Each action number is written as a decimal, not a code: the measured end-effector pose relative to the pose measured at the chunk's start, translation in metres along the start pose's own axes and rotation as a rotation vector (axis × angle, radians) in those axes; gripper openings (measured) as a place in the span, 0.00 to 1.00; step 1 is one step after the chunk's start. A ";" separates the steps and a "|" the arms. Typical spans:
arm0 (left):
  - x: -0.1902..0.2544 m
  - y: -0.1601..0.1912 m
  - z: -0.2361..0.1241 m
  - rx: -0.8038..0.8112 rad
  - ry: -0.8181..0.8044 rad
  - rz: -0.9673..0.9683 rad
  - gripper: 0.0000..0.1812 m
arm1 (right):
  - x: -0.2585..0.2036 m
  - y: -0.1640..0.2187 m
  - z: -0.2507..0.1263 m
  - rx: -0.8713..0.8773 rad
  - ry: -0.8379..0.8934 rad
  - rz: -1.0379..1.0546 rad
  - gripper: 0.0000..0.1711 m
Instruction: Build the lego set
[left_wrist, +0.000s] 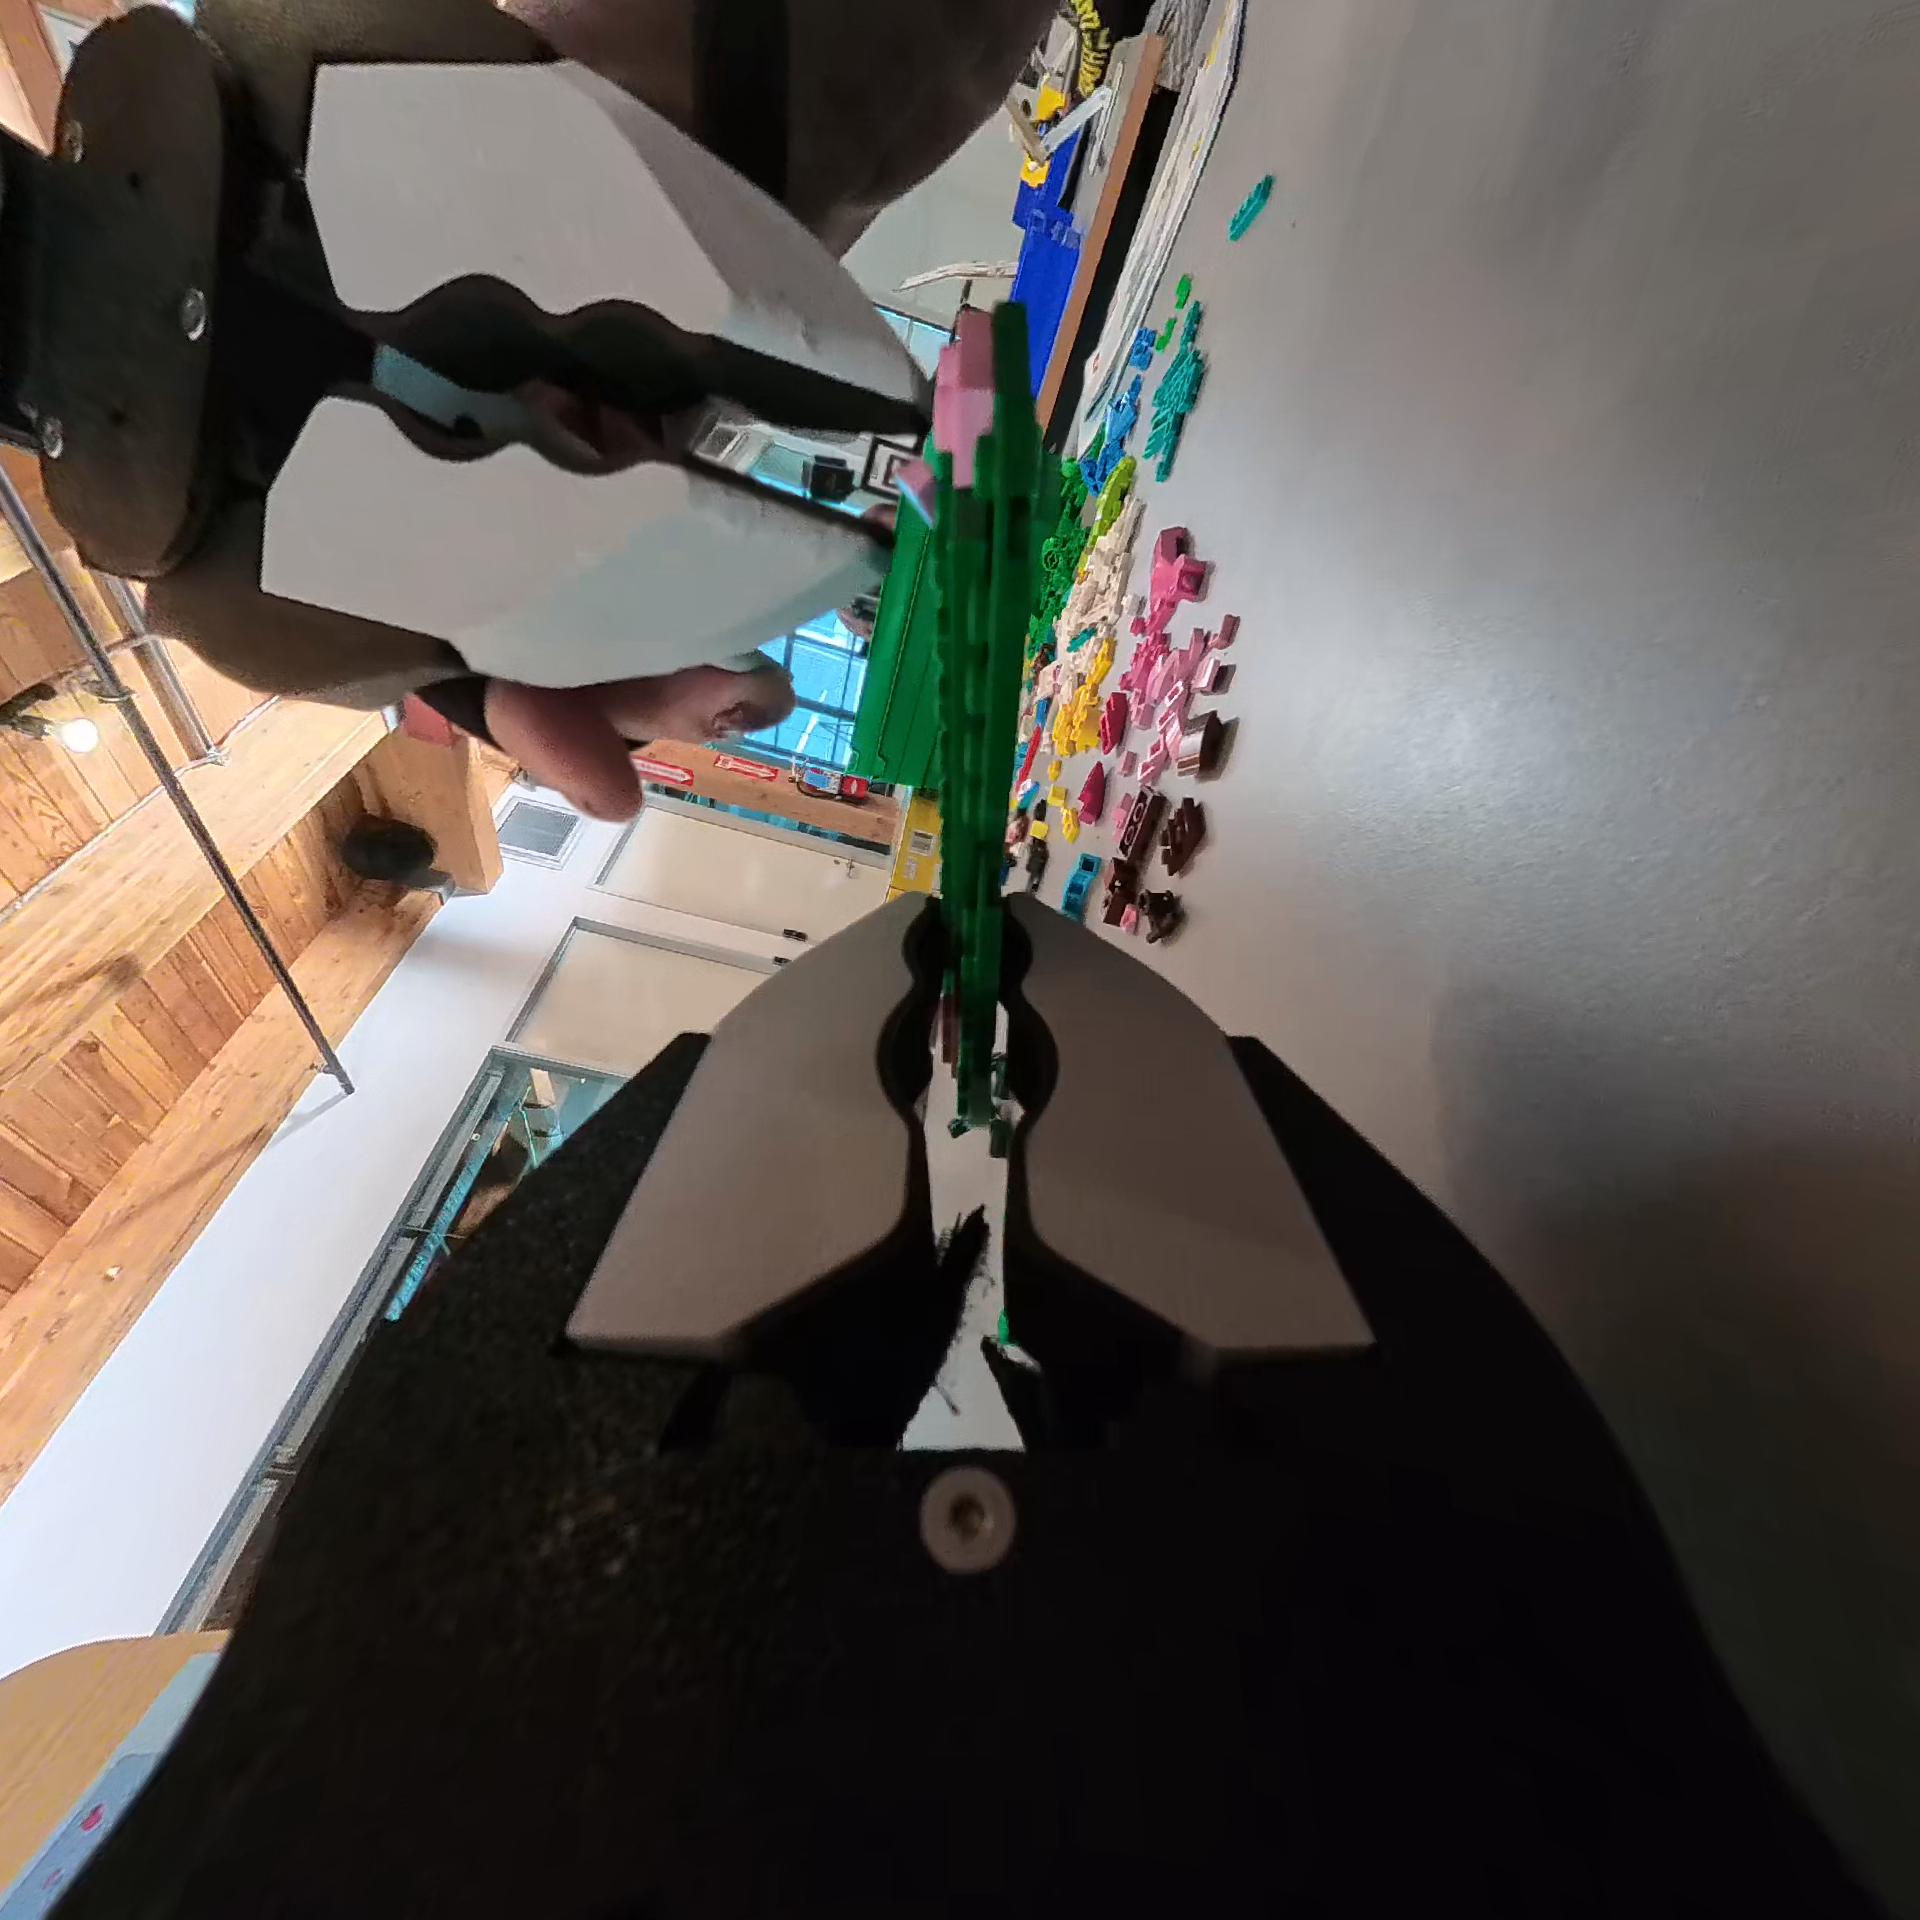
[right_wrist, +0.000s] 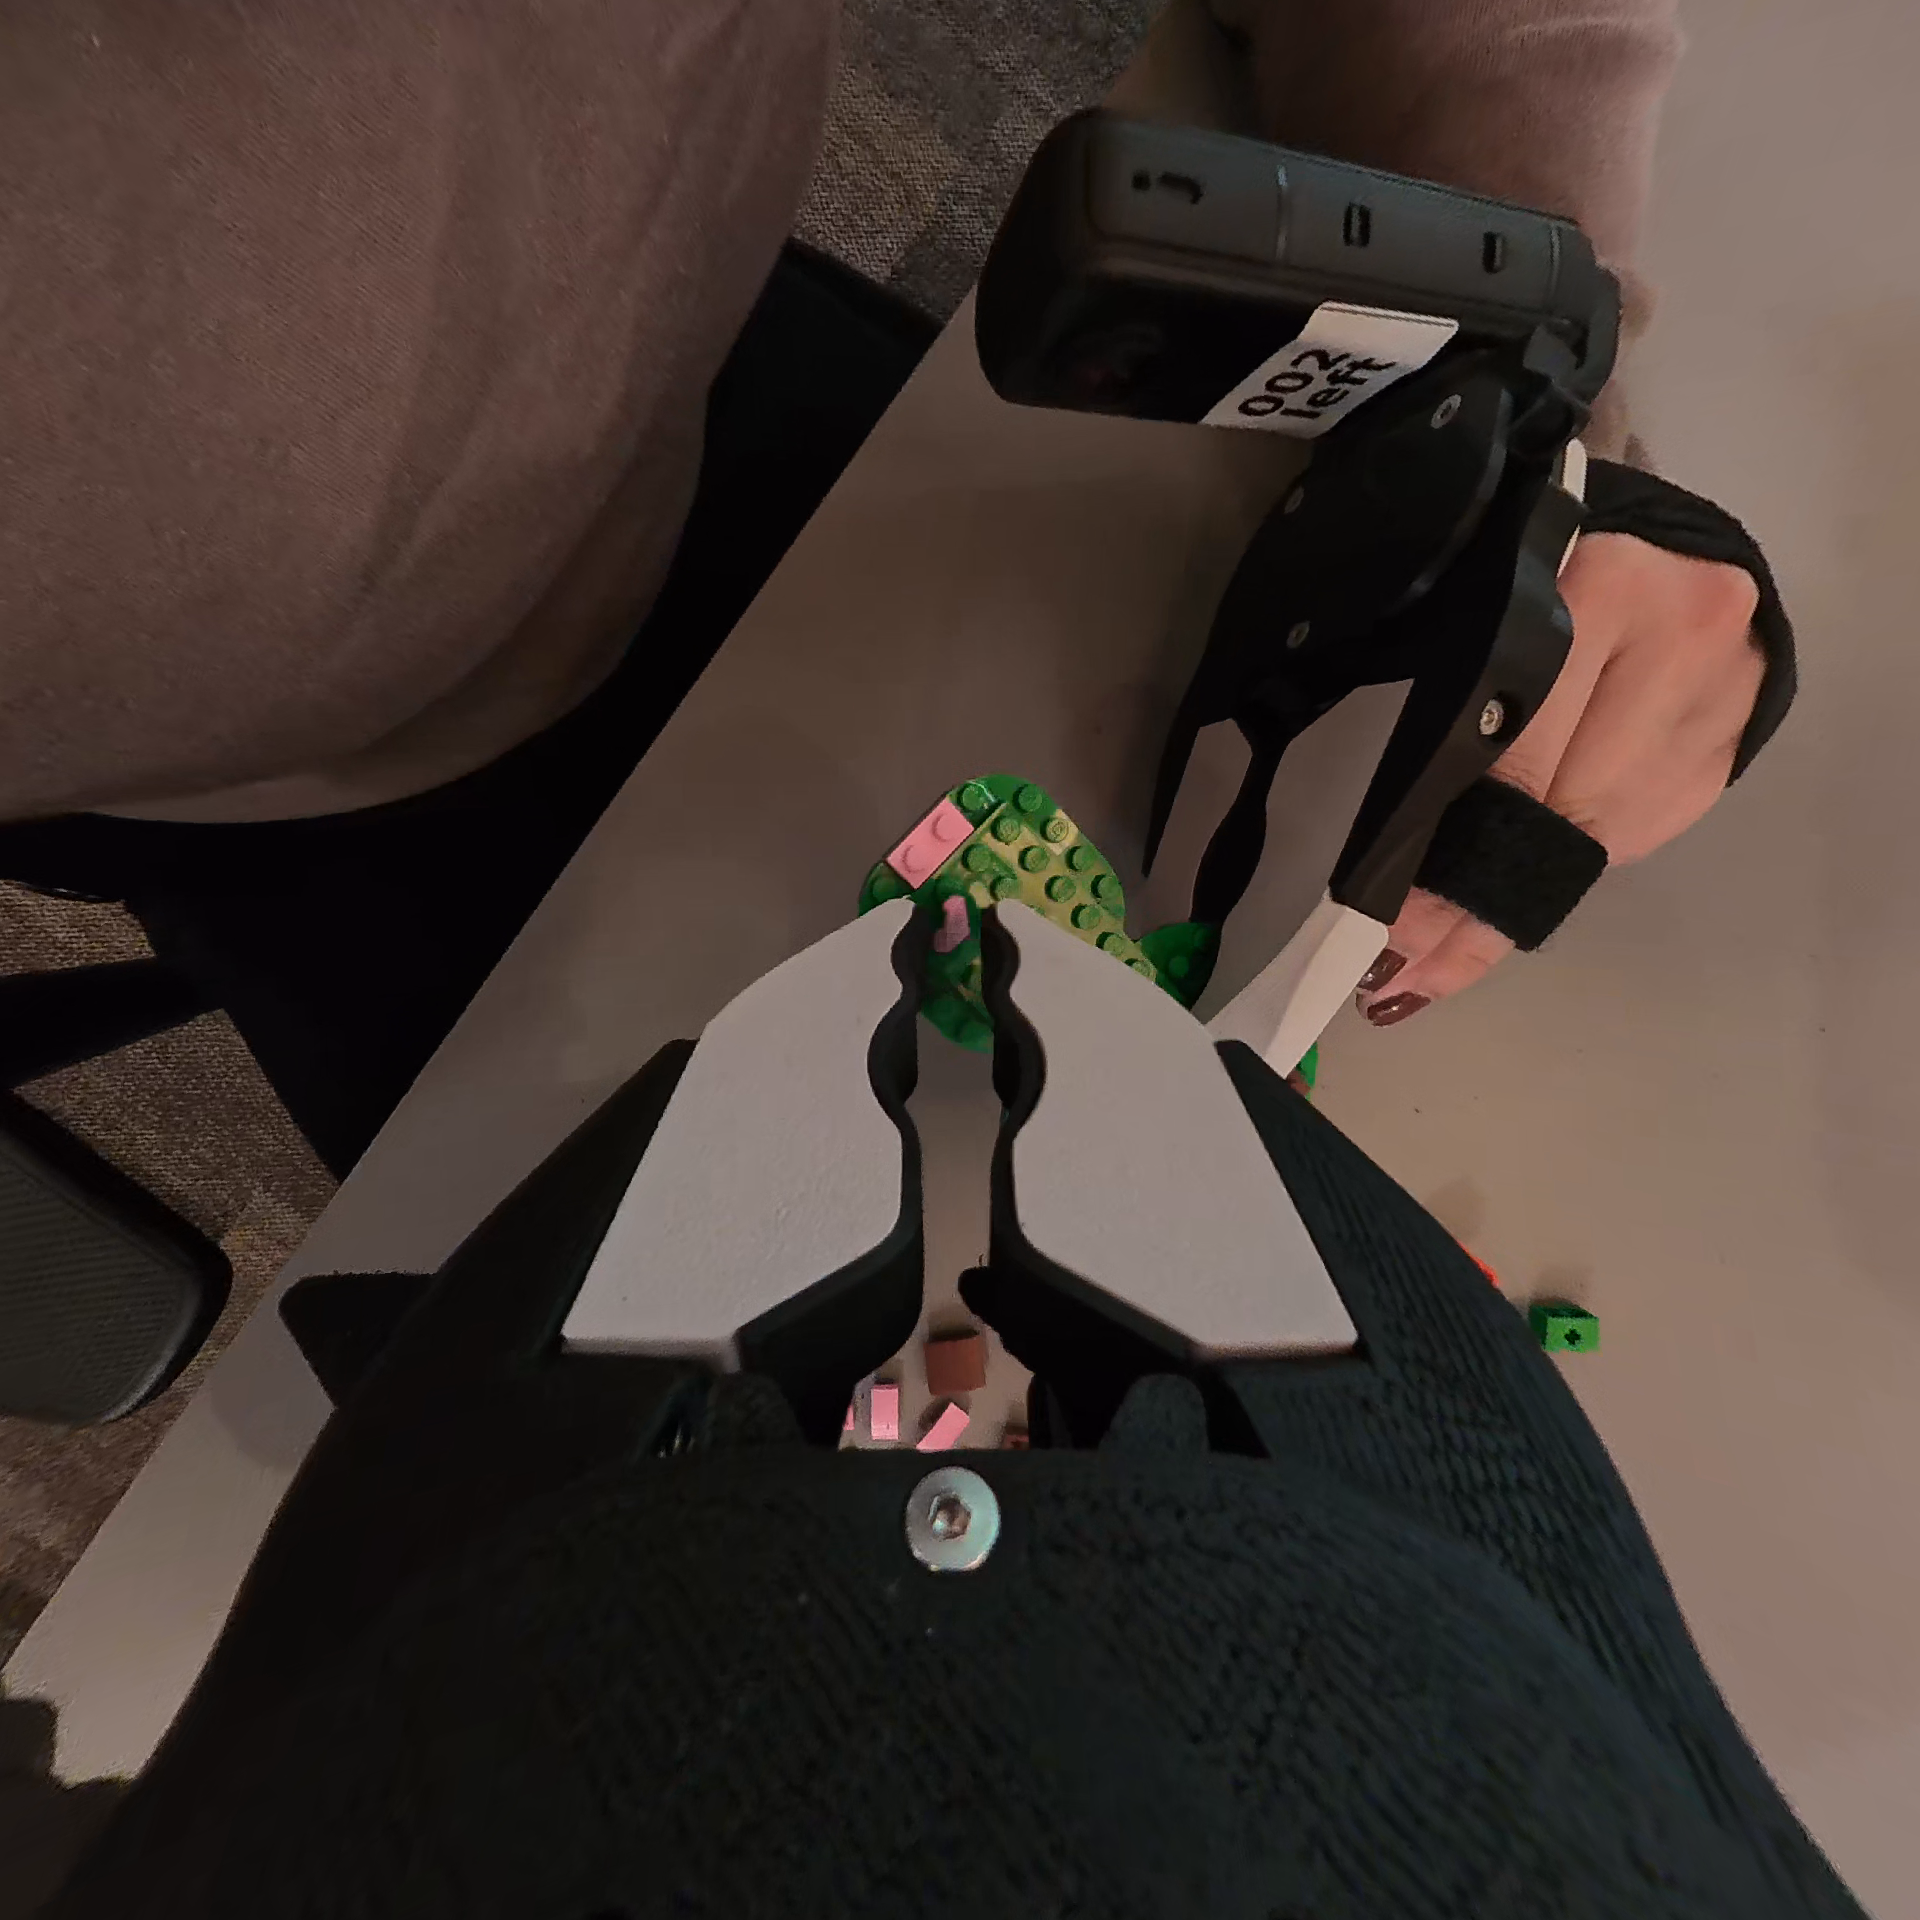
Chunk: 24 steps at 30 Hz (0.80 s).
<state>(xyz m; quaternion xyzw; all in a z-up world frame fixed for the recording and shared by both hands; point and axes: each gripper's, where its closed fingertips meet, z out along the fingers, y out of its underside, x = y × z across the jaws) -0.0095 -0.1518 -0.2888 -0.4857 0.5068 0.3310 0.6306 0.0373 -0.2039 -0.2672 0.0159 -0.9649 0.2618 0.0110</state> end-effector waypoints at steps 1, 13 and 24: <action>0.000 0.000 0.000 -0.002 -0.001 0.003 0.05 | 0.001 0.000 0.000 -0.001 0.004 0.002 0.05; -0.006 0.022 0.006 -0.156 -0.065 0.092 0.05 | 0.024 0.024 -0.028 0.180 0.443 0.591 0.08; -0.003 0.022 0.007 -0.164 -0.058 0.116 0.05 | 0.011 0.032 -0.007 0.332 0.608 0.919 0.10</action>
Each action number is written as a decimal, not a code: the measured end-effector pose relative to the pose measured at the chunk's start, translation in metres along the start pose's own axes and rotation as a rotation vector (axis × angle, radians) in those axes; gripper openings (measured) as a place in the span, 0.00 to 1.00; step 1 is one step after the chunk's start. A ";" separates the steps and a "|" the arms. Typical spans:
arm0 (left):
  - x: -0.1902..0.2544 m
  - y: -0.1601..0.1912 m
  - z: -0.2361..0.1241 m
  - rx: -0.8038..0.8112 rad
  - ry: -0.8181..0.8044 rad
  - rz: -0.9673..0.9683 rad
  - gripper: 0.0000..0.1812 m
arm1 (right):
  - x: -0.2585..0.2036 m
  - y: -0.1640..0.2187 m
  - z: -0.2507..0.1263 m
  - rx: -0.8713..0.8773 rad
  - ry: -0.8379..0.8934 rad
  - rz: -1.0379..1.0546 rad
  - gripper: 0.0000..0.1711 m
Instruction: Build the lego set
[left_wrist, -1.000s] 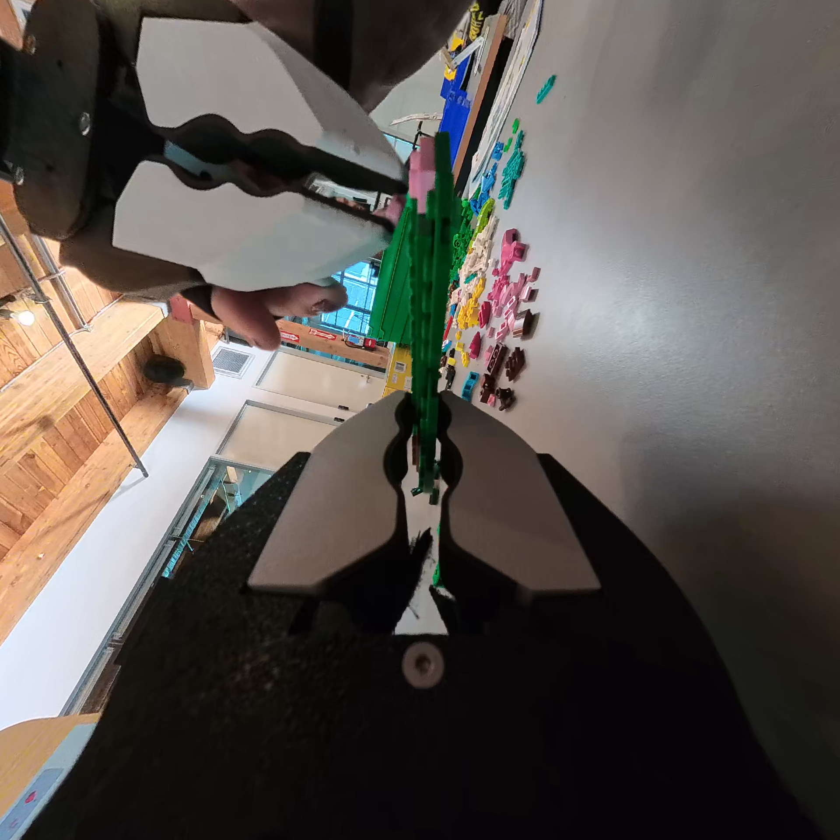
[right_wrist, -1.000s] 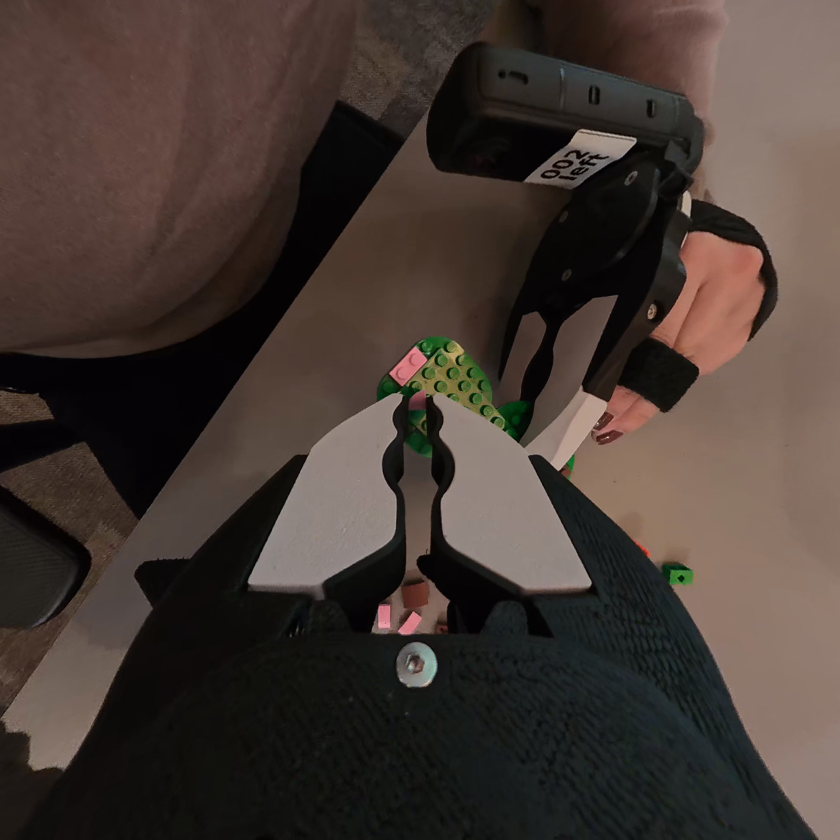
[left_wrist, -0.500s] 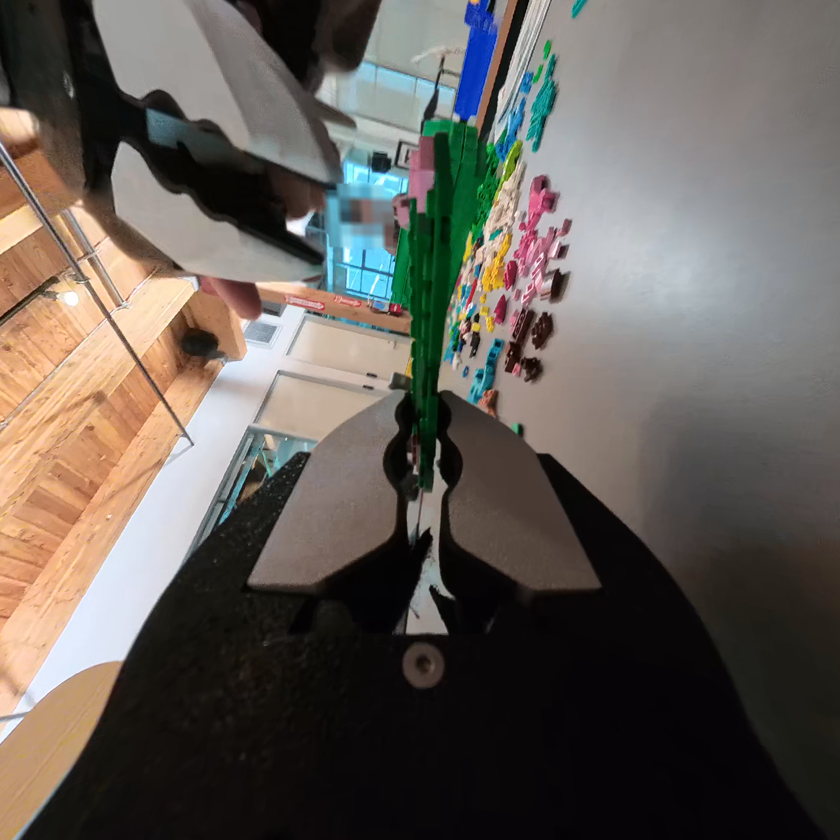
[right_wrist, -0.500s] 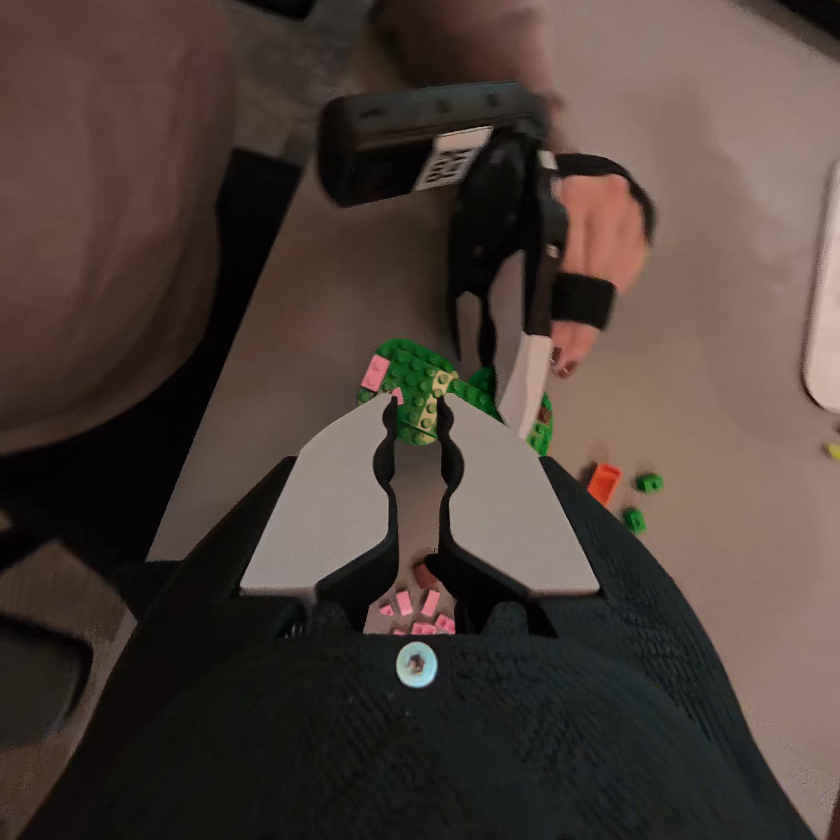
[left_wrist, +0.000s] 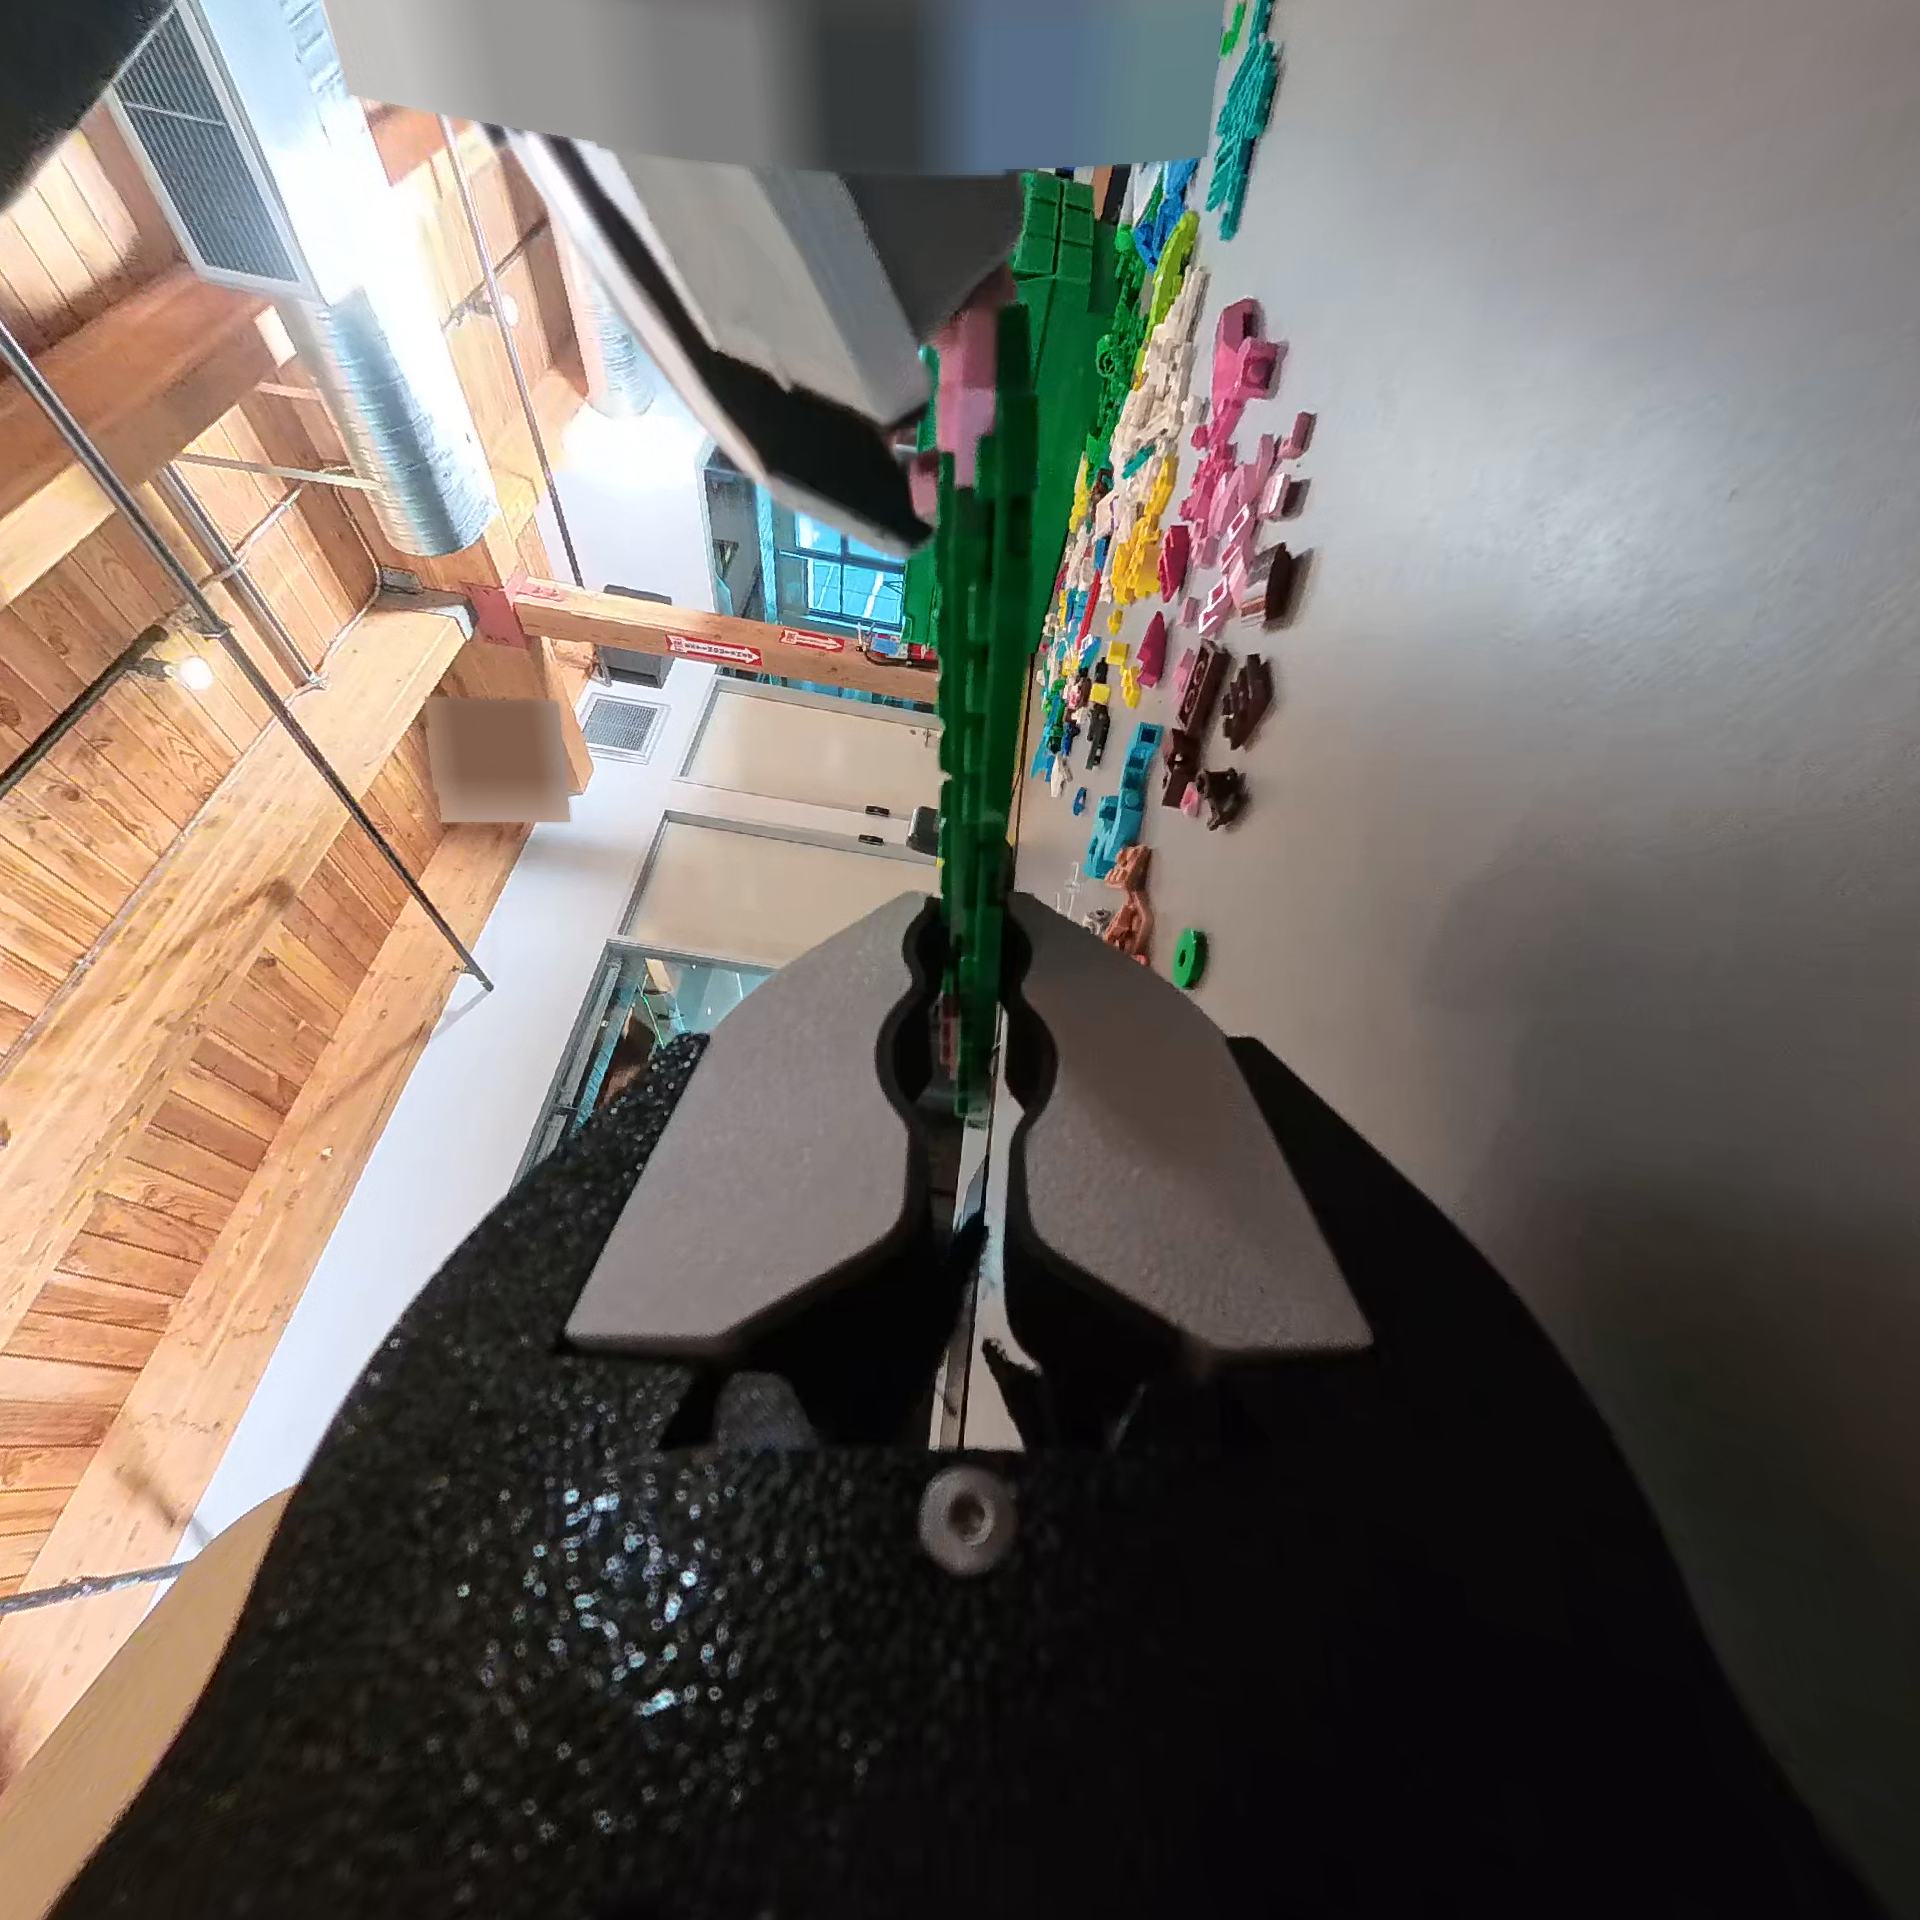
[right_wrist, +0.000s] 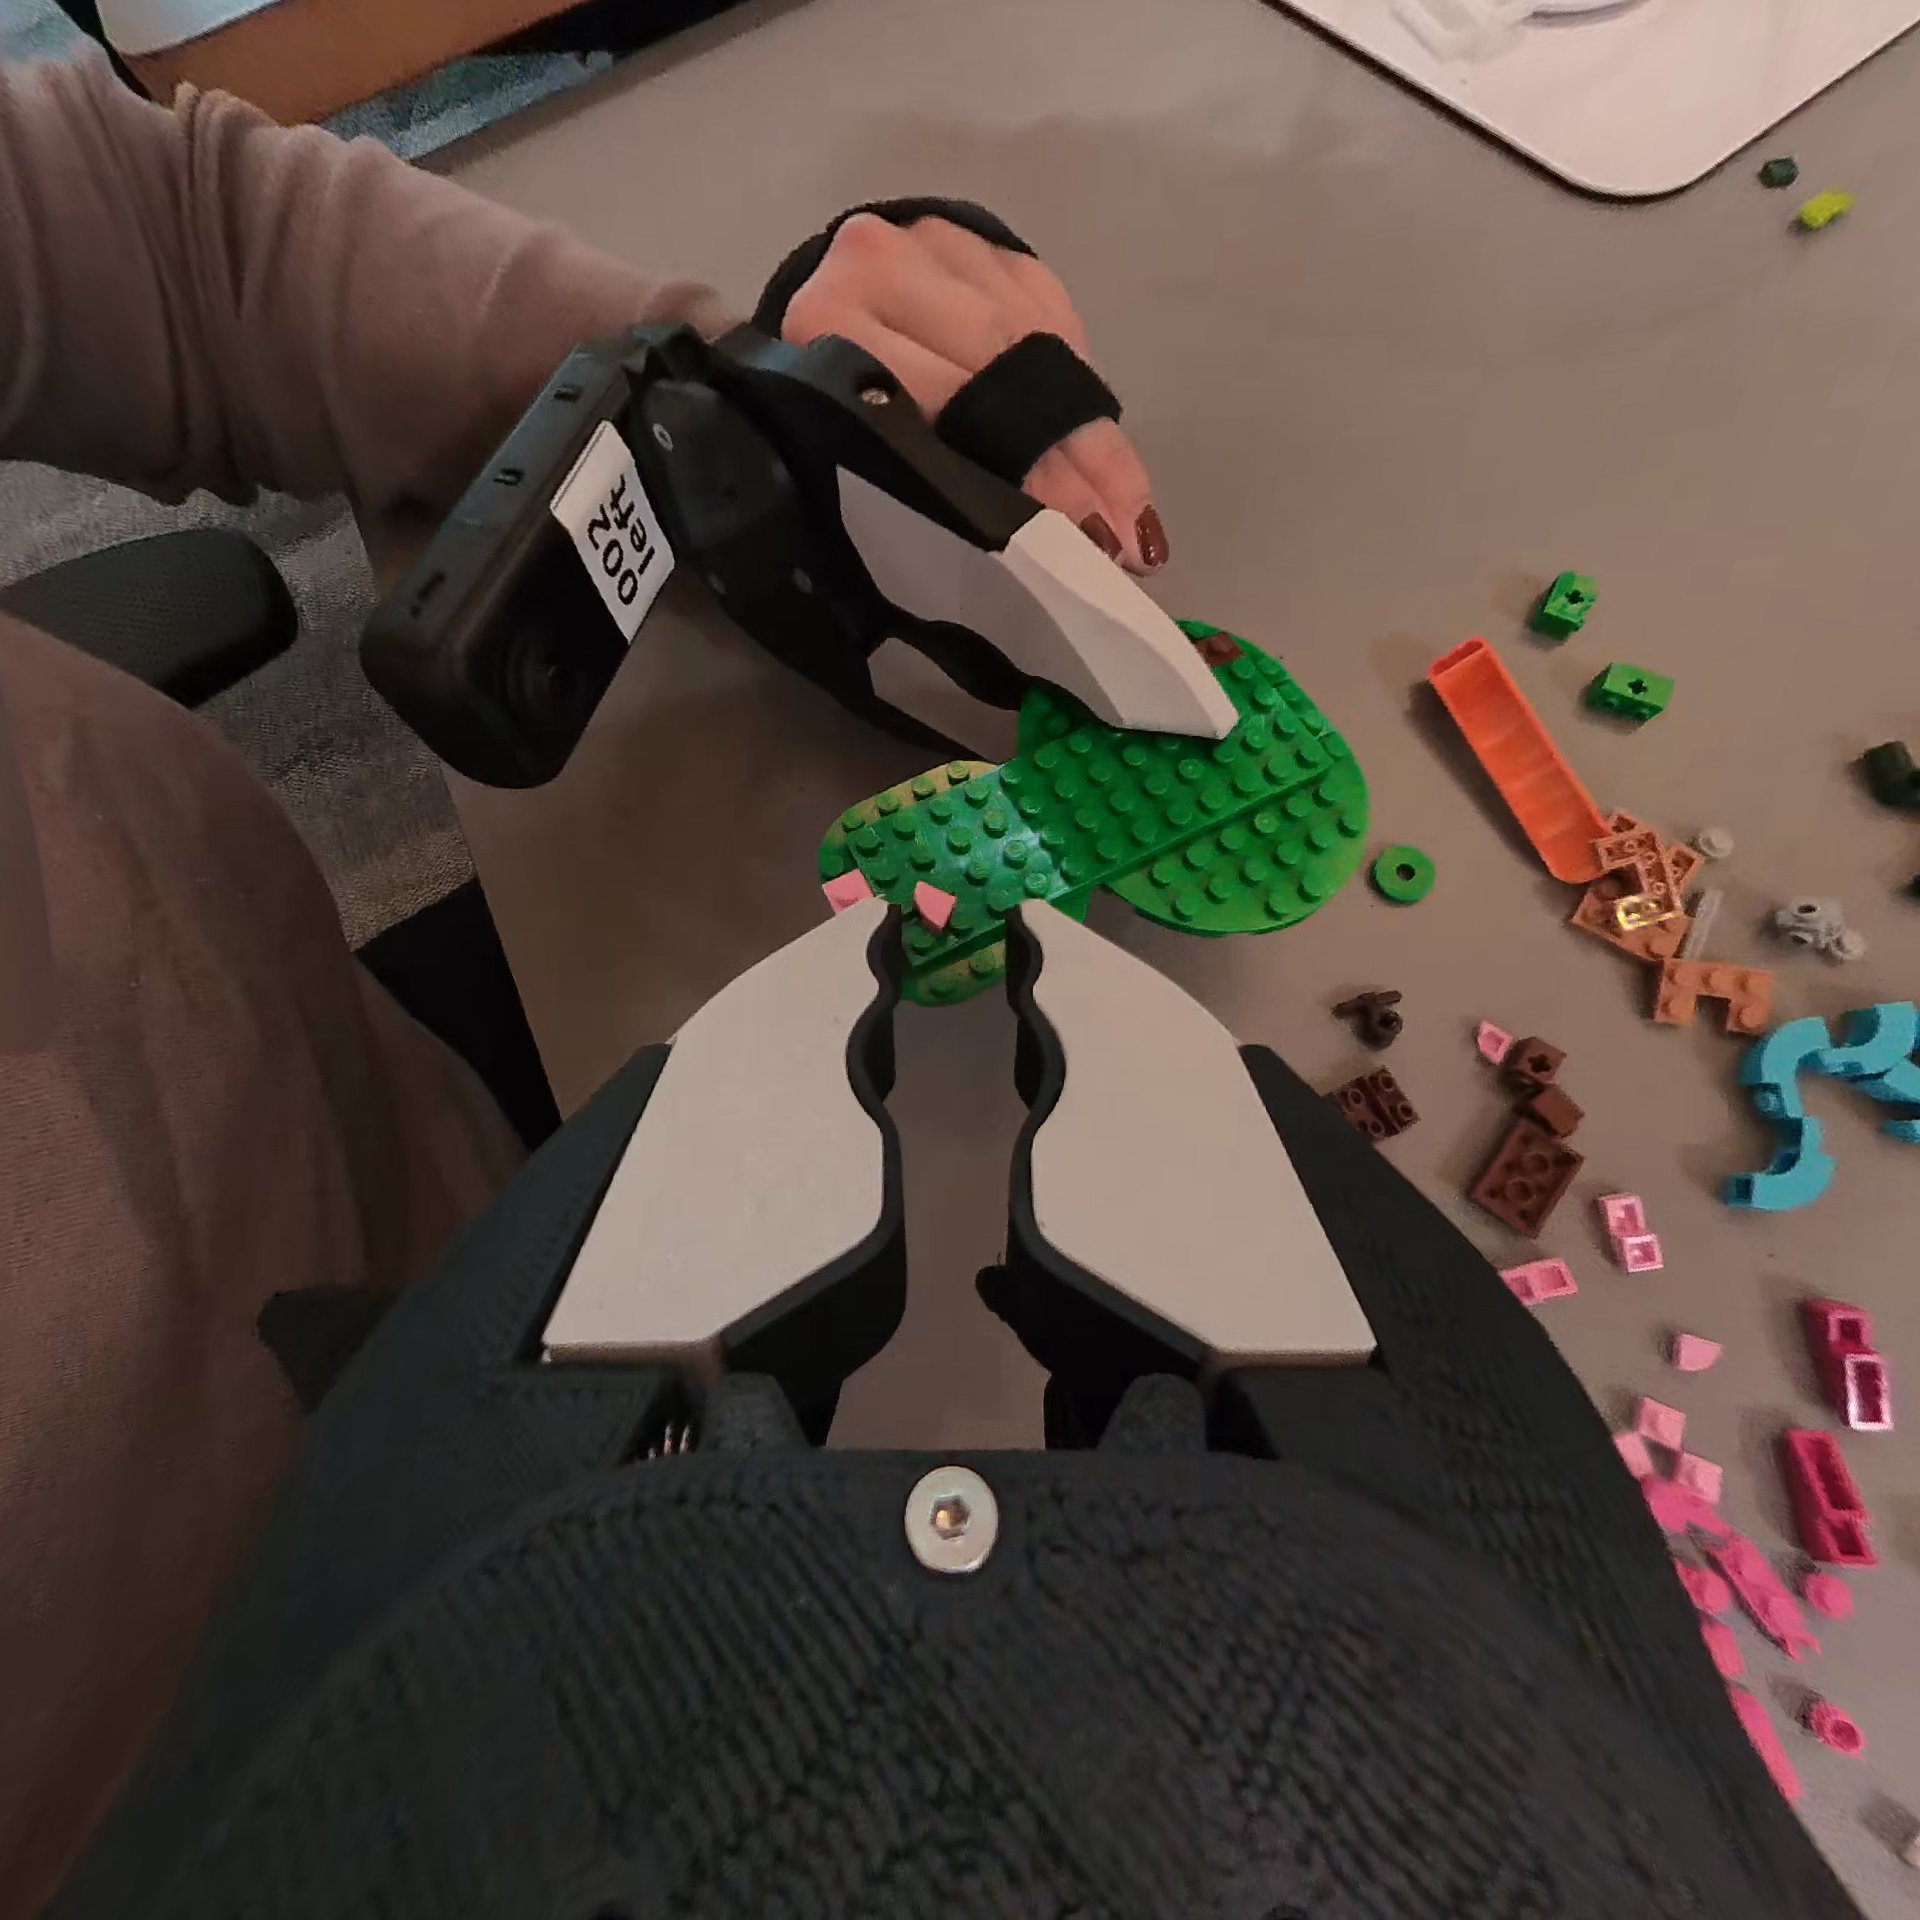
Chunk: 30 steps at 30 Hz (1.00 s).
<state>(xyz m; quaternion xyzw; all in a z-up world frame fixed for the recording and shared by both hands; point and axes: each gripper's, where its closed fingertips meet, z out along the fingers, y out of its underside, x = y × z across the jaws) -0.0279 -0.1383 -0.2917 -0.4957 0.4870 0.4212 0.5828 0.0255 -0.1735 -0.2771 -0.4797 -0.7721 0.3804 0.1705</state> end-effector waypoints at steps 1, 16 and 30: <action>0.000 0.000 0.000 0.001 0.000 -0.001 0.05 | -0.001 0.001 0.001 0.000 0.001 -0.004 0.09; 0.002 -0.006 -0.003 0.037 0.017 -0.003 0.05 | -0.011 0.001 0.005 -0.038 -0.078 -0.090 0.02; 0.002 -0.026 -0.011 0.159 0.045 -0.057 0.05 | -0.036 -0.002 -0.002 0.040 -0.422 -0.501 0.02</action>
